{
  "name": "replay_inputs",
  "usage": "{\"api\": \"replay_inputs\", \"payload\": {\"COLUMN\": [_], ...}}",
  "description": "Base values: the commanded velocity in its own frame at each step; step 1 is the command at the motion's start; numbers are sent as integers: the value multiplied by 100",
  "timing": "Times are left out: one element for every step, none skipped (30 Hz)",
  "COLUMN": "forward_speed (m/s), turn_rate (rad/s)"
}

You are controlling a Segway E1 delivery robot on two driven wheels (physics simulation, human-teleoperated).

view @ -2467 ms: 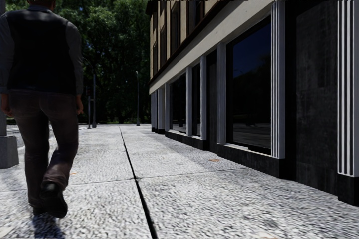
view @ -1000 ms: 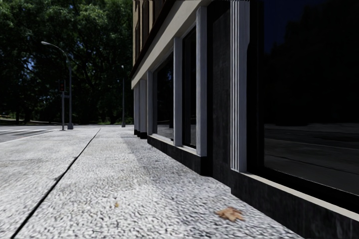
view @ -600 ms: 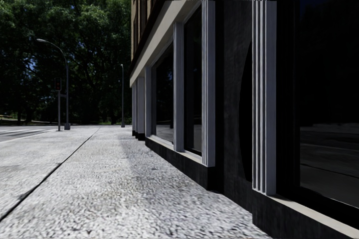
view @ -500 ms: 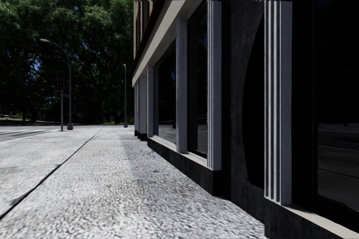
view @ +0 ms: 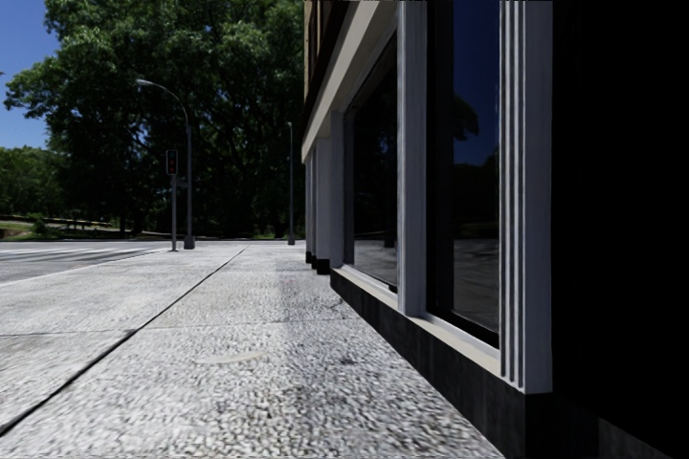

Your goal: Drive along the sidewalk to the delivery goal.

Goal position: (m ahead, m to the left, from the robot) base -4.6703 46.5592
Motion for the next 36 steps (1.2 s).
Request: {"api": "replay_inputs", "payload": {"forward_speed": [146,146,146,146,150,161,169,169,170,171,171,171,171,171,174,180,180,189,200,200,200,200,200,200,200,200,200,200,200,200,200,200,200,200,200,200], "turn_rate": [40,40,35,35,16,4,2,2,6,10,13,13,13,14,14,7,7,0,0,0,0,0,0,0,0,0,41,90,104,104,108,109,109,110,110,110]}}
